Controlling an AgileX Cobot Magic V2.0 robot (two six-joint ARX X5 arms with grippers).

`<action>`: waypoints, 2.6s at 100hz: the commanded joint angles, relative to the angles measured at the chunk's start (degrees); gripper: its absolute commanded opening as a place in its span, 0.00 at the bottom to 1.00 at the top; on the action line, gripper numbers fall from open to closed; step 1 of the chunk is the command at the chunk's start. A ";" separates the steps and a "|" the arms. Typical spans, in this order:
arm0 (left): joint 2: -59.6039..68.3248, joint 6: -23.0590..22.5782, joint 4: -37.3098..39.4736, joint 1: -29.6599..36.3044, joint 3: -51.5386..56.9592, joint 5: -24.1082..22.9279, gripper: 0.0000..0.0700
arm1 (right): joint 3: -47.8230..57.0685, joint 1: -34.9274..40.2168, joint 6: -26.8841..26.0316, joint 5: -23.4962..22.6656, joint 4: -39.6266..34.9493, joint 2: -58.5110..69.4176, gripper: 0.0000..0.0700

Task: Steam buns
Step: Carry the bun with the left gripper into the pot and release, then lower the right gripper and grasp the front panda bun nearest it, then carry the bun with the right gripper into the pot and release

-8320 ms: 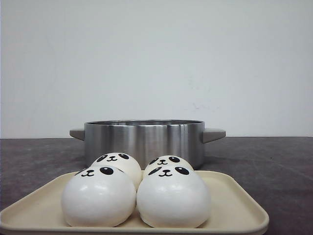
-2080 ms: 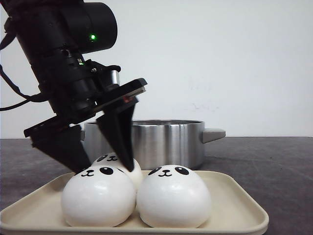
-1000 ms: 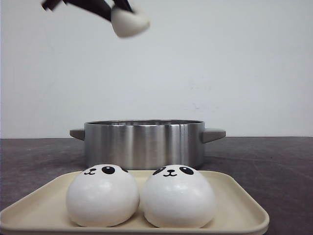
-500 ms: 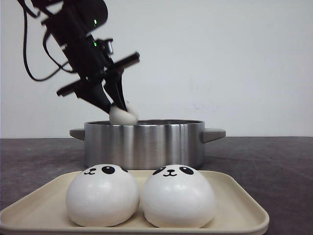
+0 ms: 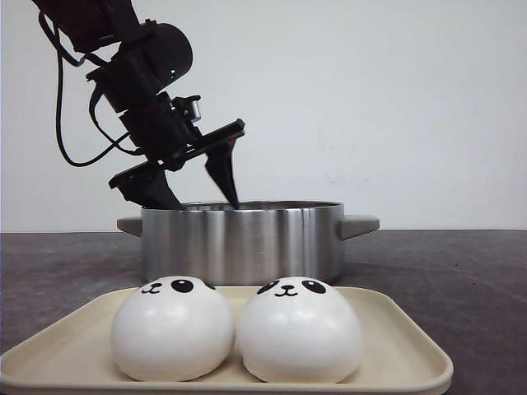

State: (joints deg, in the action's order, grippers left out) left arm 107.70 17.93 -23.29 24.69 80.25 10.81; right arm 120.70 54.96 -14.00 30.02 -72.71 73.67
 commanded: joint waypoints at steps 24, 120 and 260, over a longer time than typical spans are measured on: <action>-0.04 1.18 -4.02 0.02 5.09 1.88 0.73 | 0.04 0.57 -1.38 0.20 -3.10 0.85 0.02; -51.93 -3.61 -20.55 4.22 7.65 1.14 0.66 | -60.39 -0.02 -26.34 -28.98 29.35 5.01 0.83; -56.68 -3.61 -23.71 4.92 7.65 -0.81 0.66 | -45.20 3.34 -22.23 -26.34 32.04 1.81 0.00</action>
State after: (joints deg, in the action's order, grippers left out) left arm 50.61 14.96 -47.79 29.17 86.94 10.22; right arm 72.20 58.39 -39.22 1.06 -40.40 74.67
